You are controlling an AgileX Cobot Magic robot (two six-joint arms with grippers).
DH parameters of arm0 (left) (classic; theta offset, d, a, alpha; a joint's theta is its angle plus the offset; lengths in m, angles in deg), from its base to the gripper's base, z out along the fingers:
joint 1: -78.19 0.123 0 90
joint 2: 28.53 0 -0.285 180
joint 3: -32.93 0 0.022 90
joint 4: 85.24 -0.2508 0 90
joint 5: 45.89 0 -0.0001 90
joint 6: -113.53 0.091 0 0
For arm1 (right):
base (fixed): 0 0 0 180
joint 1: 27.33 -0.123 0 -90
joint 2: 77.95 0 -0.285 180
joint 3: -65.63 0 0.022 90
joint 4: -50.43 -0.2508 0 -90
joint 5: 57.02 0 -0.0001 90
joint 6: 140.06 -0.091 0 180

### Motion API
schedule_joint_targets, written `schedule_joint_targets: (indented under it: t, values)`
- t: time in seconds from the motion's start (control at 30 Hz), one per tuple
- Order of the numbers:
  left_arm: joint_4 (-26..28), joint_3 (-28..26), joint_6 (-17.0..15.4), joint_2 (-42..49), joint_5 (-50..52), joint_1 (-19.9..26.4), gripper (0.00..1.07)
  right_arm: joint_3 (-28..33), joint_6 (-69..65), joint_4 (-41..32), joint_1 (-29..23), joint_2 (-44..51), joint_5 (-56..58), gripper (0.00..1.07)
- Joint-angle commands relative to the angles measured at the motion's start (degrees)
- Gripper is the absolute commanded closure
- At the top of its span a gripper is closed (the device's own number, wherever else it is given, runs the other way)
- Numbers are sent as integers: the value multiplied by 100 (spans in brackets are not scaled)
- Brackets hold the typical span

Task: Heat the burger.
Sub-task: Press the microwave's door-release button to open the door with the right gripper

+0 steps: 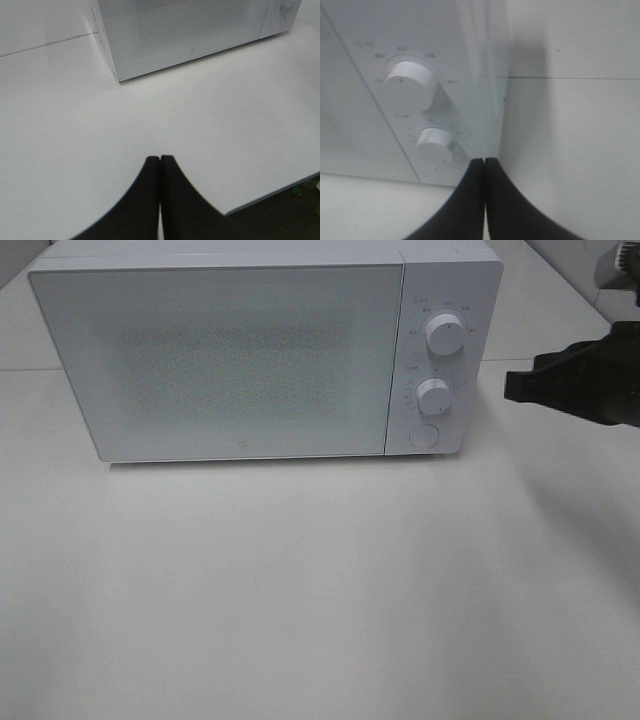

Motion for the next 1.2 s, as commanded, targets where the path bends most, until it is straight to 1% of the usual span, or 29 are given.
schedule_joint_targets:
  t: [0.03,0.07,0.1,0.17,0.2,0.33,0.4,0.43,0.47,0.53,0.57,0.6,0.63,0.67,0.73,0.77,0.83,0.87,0.9,0.93,1.0,1.03,1.07,1.13,1.17,1.2]
  values:
    - [17,11,-40,115,69,11,106,-40,-115,-132,-464,-304,-275,107]
    - [17,11,-40,115,69,11,106,-40,-115,-132,-464,-304,-275,107]
    - [17,11,-40,115,69,11,106,-40,-155,-138,-676,-441,-401,107]
    - [17,11,-40,115,69,11,106,-40,-172,-138,-745,-498,-470,107]
    - [17,11,-40,115,69,11,106,-40,-195,-160,-900,-636,-619,107]
    - [17,11,-40,115,69,11,106,-40,-407,-315,-1008,-871,-900,107]
    - [17,11,-40,115,69,11,106,-40,-963,-355,-1008,-1134,-1094,107]
    - [17,11,-40,115,69,11,106,-40,-963,-355,-1008,-1134,-1094,107]
    - [17,11,-40,115,69,11,106,-40,-1346,-355,-1008,-1324,-1226,107]
    - [17,11,-40,115,69,11,106,-40,-1518,-355,-1008,-1421,-1301,107]
    - [17,11,-40,115,69,11,106,-40,-1994,-355,-1008,-1587,-1513,107]
    - [17,11,-40,115,69,11,106,-40,-1994,-355,-1008,-1587,-1513,107]
    - [17,11,-40,115,69,11,106,-40,-2424,-355,-1008,-1765,-1730,107]
    - [17,11,-40,115,69,11,106,-40,-2424,-355,-1008,-1765,-1730,107]
    - [17,11,-40,115,69,11,106,-40,-3060,-350,-1008,-2000,-1994,107]
    - [17,11,-40,115,69,11,106,-40,-3060,-350,-1008,-2000,-1994,107]
    - [17,11,-40,115,69,11,106,-40,-3615,-350,-1008,-2235,-2240,107]
    - [17,11,-40,115,69,11,106,-40,-3615,-350,-1008,-2235,-2240,107]
    - [17,11,-40,115,69,11,106,-40,-3999,-350,-1008,-2366,-2389,107]
    - [17,11,-40,115,69,11,106,-40,-3999,-350,-1008,-2366,-2389,107]
    - [17,11,-40,115,69,11,106,-40,-4635,-350,-1008,-2561,-2601,107]
    - [17,11,-40,115,69,11,106,-40,-4635,-350,-1008,-2561,-2601,107]
    - [17,11,-40,115,69,11,106,-40,-4990,-350,-1008,-2704,-2779,107]
    - [17,11,-40,115,69,11,106,-40,-5151,-350,-1008,-2767,-2871,107]
    - [17,11,-40,115,69,11,106,-74,-5523,-350,-1008,-2882,-2911,107]
    - [17,11,-40,115,69,11,106,-74,-5523,-350,-1008,-2882,-2911,107]
